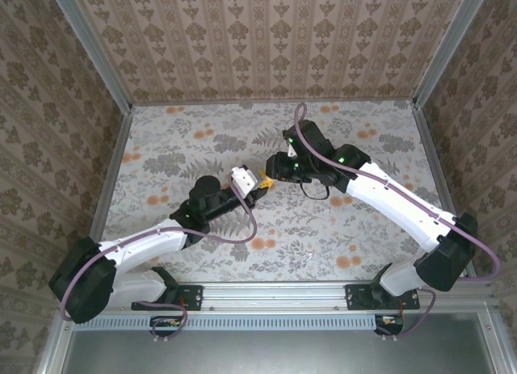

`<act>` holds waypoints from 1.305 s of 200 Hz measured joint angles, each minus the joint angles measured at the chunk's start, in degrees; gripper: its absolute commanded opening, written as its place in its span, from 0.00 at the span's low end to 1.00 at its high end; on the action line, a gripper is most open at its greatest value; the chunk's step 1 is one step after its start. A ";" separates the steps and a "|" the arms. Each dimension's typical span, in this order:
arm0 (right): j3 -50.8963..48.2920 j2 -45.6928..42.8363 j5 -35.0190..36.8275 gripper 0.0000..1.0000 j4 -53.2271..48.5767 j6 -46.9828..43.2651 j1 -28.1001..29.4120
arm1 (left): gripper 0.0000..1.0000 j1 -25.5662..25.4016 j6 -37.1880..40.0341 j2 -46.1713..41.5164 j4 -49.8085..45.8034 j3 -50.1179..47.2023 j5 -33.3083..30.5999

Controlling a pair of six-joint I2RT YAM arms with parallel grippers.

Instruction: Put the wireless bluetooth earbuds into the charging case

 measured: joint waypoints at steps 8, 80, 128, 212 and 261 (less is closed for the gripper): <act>0.39 0.00 0.00 0.34 -0.63 -1.01 0.00 | 0.00 0.00 0.00 0.00 0.09 0.00 0.52; 3.23 0.22 0.00 0.32 -4.68 -7.41 0.00 | 0.00 0.02 -0.04 1.14 0.07 0.02 4.26; 3.21 0.52 -0.33 0.34 -4.87 -8.90 0.00 | 0.00 0.44 -0.61 1.20 0.09 0.04 5.05; 3.21 0.57 -0.92 0.29 -6.01 -11.80 0.00 | 0.00 1.20 -2.23 1.29 0.55 0.07 7.30; 3.10 0.96 -0.90 0.27 -5.97 -12.66 0.00 | 0.00 1.31 -2.67 1.29 0.42 0.07 7.34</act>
